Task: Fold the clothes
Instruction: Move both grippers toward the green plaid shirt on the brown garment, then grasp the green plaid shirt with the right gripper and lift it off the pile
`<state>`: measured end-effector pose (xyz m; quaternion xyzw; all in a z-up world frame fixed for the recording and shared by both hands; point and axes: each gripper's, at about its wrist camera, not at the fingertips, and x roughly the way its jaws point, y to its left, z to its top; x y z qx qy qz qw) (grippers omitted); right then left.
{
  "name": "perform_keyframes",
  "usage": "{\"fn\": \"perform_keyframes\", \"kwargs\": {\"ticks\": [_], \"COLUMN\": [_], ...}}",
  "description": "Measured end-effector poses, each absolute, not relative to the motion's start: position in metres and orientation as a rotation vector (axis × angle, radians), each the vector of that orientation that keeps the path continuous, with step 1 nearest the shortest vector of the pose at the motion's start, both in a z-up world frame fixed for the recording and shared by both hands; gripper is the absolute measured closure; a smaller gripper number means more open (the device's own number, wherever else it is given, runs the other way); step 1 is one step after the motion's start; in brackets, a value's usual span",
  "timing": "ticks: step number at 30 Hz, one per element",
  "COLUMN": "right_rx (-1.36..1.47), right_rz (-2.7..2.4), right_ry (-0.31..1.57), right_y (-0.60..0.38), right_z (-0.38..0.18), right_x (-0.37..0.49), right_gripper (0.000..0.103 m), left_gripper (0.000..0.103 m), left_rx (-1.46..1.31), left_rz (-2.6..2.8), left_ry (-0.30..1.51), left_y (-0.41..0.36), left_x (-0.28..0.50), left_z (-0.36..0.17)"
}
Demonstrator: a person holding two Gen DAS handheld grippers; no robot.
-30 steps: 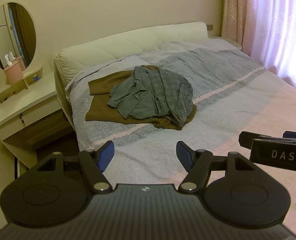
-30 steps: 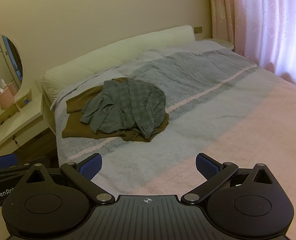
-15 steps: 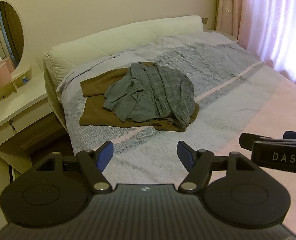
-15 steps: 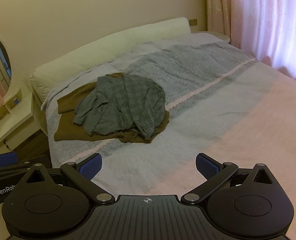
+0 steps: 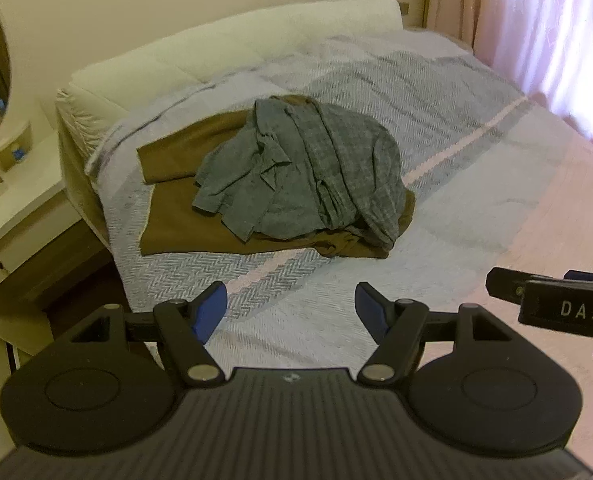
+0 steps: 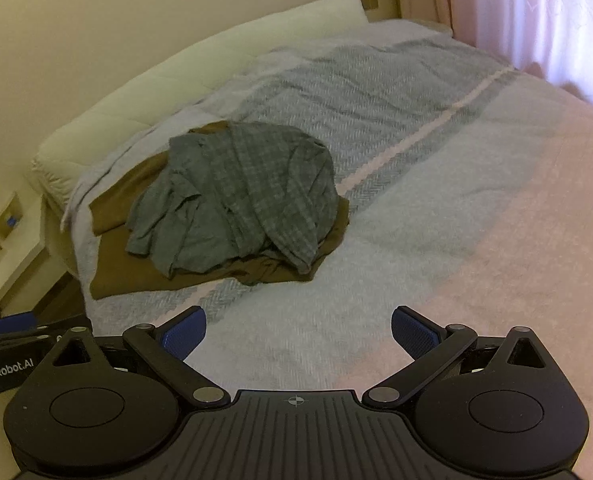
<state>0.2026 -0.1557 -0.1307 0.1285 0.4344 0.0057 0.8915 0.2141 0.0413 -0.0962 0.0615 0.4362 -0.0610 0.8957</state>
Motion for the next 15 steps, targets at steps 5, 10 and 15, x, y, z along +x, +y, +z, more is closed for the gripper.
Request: {"fn": "perform_keyframes", "kwargs": {"ticks": [5,10,15], "right_rx": [0.275,0.294,0.270], "right_rz": [-0.012,-0.029,-0.024], "right_ry": [0.909,0.931,0.956], "right_y": [-0.156,-0.152,-0.147], "right_z": [-0.150,-0.175,-0.210], "right_x": [0.234,0.271,0.306], "right_gripper": [0.003,0.013,0.029], "left_gripper": [0.036,0.036,0.036], "left_rx": [0.147,0.169,0.190], "left_rz": [-0.169,-0.214,-0.260], "left_ry": [0.950,0.987,1.015], "left_y": [0.045,0.046,0.045], "left_x": [0.261,0.309,0.355], "left_z": [-0.116,-0.135,-0.155]}}
